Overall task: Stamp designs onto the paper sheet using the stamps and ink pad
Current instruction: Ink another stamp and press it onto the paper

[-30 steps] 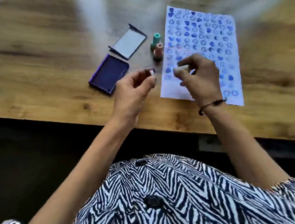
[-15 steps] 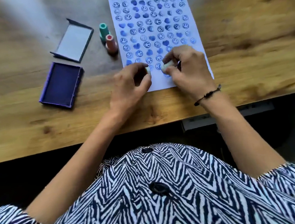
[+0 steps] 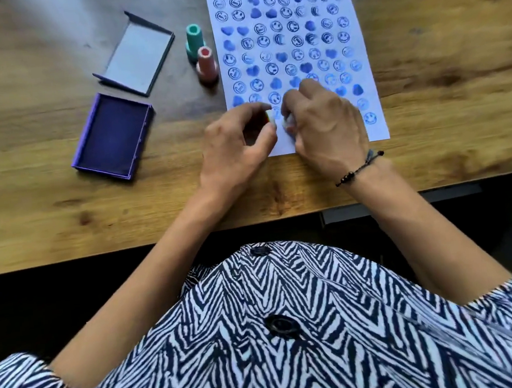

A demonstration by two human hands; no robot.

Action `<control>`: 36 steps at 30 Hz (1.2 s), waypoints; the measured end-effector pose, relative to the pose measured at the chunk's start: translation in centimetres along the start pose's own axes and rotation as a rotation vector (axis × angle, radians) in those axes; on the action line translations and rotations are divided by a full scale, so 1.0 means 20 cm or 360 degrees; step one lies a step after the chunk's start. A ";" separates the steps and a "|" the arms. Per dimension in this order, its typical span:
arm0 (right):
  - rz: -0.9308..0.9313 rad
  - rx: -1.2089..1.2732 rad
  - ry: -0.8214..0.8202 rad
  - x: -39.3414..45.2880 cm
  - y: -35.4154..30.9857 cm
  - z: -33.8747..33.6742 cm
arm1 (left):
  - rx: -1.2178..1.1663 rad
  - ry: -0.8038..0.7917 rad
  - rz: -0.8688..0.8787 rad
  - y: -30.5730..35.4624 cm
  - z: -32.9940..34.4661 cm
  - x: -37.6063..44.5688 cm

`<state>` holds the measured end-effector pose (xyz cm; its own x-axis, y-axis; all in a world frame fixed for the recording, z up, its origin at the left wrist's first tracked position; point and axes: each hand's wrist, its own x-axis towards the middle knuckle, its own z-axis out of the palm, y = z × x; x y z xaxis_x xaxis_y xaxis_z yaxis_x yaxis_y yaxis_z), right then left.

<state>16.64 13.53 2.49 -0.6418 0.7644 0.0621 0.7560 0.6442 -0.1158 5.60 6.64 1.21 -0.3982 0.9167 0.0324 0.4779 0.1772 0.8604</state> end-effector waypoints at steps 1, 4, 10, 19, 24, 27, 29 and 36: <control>-0.0026 -0.0005 -0.0017 0.00 0.00 0.00 | -0.0006 0.0005 -0.0005 0.00 0.00 0.00; -0.0066 0.0046 -0.0098 0.02 0.02 -0.01 | -0.0021 0.0004 -0.0020 0.00 0.00 0.01; -0.0038 0.0133 -0.0176 0.04 0.01 -0.03 | -0.0039 0.0013 -0.0022 -0.01 0.00 0.01; -0.0024 0.0149 -0.0148 0.03 0.02 -0.03 | -0.0038 0.0017 -0.0010 0.00 0.01 0.01; -0.0029 0.0167 -0.0148 0.03 0.02 -0.03 | -0.0021 0.0012 0.0011 0.00 0.01 0.00; -0.0033 0.0147 -0.0173 0.03 0.01 -0.03 | -0.0004 0.0027 0.0025 0.00 0.02 0.00; -0.0016 0.0185 -0.0213 0.03 0.02 -0.05 | 0.0000 0.0036 0.0026 0.00 0.02 0.00; 0.0485 0.1128 0.0363 -0.04 0.19 -0.33 | 0.0002 0.0018 0.0068 -0.02 0.01 0.00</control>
<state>20.84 15.63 8.60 -0.3206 0.9398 0.1185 0.5831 0.2944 -0.7572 5.60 6.72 0.76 -0.3861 0.9194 0.0751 0.4955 0.1381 0.8576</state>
